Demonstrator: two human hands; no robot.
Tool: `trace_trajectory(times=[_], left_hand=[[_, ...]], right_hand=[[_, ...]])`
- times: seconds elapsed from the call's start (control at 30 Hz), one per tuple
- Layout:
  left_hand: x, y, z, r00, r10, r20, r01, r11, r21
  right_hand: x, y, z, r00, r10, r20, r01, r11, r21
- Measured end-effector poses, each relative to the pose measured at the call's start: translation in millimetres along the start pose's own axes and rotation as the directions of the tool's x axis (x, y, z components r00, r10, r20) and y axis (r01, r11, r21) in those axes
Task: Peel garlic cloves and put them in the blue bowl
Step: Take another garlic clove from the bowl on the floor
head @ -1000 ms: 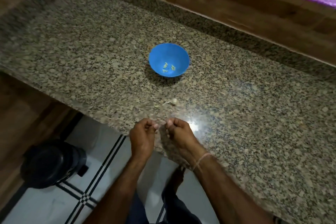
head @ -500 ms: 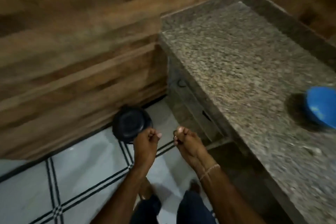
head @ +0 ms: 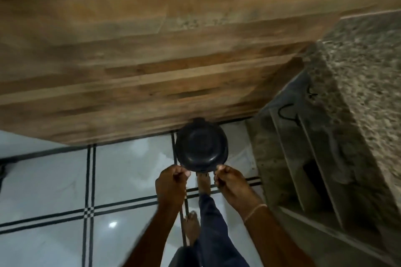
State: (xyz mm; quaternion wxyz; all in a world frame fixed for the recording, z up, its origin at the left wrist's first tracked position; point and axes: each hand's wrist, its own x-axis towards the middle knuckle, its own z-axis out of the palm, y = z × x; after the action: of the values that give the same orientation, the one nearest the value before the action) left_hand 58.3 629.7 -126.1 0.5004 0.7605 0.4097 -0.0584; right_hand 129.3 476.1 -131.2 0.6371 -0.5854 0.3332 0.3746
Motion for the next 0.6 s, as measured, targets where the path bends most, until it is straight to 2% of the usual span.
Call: trace_trajectory(times=[0.1,0.2,0.27,0.33,0.43,0.47,0.5,0.53,0.57,0.6], left_hand=[[45,-35,21,0.970,-0.234,0.073,0.235,0.972,-0.008],[89,-74,57,0.887,-0.441,0.139,0.455,0.887,-0.085],[121,-100,89,0.838,-0.521,0.163,0.539,0.836,-0.103],[158,-120,120,0.812,-0.561,0.163,0.582,0.799,-0.147],[218,-148,172,0.807,-0.537,0.247,0.587,0.775,-0.233],[232,-153,184,0.794,-0.541,0.278,0.592,0.793,-0.147],[246,-157,194,0.797,-0.533,0.285,0.543,0.838,0.049],[251,-155,201,0.856,-0.434,0.280,0.373,0.894,0.248],[257,-153,205,0.857,-0.435,0.277,0.381,0.896,0.228],[260,-153,212,0.840,-0.482,0.250,0.492,0.870,0.025]], right_hand=[[56,18,4,0.996,0.090,0.024,-0.088,0.994,-0.071],[120,46,5,0.981,0.193,0.010,-0.192,0.979,-0.074],[168,62,5,0.971,0.237,-0.028,-0.238,0.970,-0.038],[219,73,7,0.958,0.278,-0.077,-0.277,0.961,0.022],[293,78,9,0.952,0.285,-0.108,-0.273,0.955,0.112],[314,79,8,0.952,0.282,-0.123,-0.264,0.954,0.143],[330,83,6,0.948,0.294,-0.122,-0.266,0.943,0.199],[342,87,5,0.943,0.311,-0.120,-0.271,0.924,0.269],[349,92,5,0.940,0.317,-0.128,-0.275,0.924,0.267],[356,97,5,0.942,0.318,-0.107,-0.279,0.920,0.275]])
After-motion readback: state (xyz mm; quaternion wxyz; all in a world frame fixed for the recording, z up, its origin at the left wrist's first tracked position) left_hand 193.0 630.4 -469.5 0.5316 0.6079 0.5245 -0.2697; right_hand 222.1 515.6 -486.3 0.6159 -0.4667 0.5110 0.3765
